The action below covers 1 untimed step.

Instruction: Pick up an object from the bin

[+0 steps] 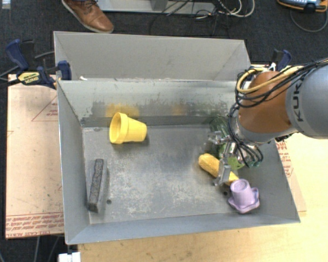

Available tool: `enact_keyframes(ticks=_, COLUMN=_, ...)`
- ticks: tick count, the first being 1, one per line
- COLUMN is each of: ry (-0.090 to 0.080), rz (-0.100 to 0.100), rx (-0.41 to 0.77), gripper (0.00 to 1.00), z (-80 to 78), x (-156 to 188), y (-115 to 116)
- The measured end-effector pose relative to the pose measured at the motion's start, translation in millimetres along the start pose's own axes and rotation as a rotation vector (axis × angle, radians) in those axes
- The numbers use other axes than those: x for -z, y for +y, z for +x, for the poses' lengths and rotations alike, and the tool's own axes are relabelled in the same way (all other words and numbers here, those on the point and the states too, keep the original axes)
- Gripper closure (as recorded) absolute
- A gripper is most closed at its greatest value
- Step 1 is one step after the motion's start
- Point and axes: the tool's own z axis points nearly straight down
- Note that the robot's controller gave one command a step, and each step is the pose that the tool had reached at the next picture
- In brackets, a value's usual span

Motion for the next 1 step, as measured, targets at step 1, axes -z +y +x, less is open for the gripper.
enact_keyframes(ticks=1, ry=-0.005, rz=-0.015, rx=0.503, gripper=1.00, z=10.3, x=6.2, y=-34.1)
